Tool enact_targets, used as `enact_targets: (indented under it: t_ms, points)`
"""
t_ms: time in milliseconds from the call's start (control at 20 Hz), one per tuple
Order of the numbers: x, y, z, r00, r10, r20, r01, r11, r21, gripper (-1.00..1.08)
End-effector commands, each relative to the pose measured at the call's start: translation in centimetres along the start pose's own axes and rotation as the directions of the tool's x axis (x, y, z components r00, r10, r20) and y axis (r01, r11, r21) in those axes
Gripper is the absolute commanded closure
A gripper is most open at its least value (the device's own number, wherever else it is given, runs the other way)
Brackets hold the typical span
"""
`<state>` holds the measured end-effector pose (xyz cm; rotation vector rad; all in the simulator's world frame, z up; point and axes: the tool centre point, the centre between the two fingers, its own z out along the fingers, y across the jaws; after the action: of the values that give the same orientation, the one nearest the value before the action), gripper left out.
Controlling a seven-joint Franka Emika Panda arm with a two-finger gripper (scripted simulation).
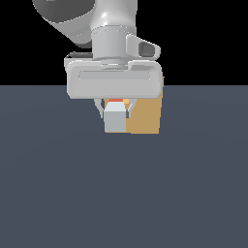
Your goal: Insert the peg into the horizontal hole in a box.
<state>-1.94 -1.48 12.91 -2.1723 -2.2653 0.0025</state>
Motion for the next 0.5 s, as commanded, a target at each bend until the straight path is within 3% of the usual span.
enact_targets:
  t_ms: [0,450]
  points:
    - [0.8,0.1,-0.7,0.999,0.039,0.000,-0.039,0.999,-0.004,1.08]
    - [2.6,0.2,-1.8,0.993,0.118,0.001,-0.118,0.993,-0.003,1.08]
